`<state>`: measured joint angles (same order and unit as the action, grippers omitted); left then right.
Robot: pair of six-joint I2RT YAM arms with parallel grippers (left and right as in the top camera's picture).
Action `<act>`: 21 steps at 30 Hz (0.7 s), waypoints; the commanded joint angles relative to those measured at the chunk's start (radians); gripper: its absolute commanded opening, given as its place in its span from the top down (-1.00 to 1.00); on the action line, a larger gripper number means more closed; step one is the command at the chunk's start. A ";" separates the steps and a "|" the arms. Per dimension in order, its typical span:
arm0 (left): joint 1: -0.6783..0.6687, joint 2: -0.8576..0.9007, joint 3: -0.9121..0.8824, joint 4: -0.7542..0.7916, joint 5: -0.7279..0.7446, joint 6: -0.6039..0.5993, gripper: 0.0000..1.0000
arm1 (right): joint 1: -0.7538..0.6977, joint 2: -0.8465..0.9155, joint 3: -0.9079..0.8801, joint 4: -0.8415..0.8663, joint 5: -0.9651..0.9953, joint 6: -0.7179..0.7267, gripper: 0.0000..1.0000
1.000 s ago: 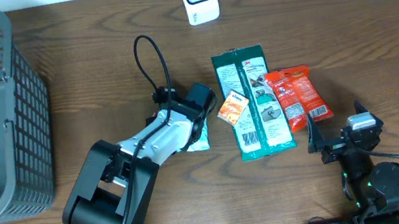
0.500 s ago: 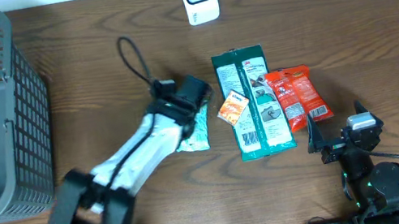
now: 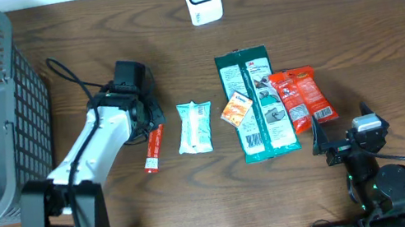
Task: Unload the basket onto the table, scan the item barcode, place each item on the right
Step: 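Lower the sachet and wipes packet onto the table left of the glove packet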
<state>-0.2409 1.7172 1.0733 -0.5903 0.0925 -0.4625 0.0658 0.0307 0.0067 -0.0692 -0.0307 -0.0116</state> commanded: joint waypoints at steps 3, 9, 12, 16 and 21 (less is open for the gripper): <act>0.002 0.091 0.010 0.006 0.080 0.024 0.85 | -0.006 -0.005 -0.001 -0.003 -0.004 -0.011 -0.98; 0.002 0.174 0.010 0.013 0.080 0.024 0.85 | -0.006 -0.005 -0.001 -0.003 -0.004 -0.011 -0.99; 0.001 0.175 0.010 0.010 0.107 0.025 0.85 | -0.006 -0.005 -0.001 -0.003 -0.004 -0.011 -0.99; 0.002 0.103 0.030 0.014 0.143 0.025 0.85 | -0.006 -0.005 -0.001 -0.003 -0.004 -0.012 -0.99; 0.002 -0.076 0.040 0.001 0.100 0.025 0.78 | -0.006 -0.005 -0.001 -0.003 -0.004 -0.011 -0.99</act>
<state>-0.2409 1.7676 1.0821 -0.5758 0.2142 -0.4469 0.0658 0.0307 0.0067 -0.0692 -0.0307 -0.0116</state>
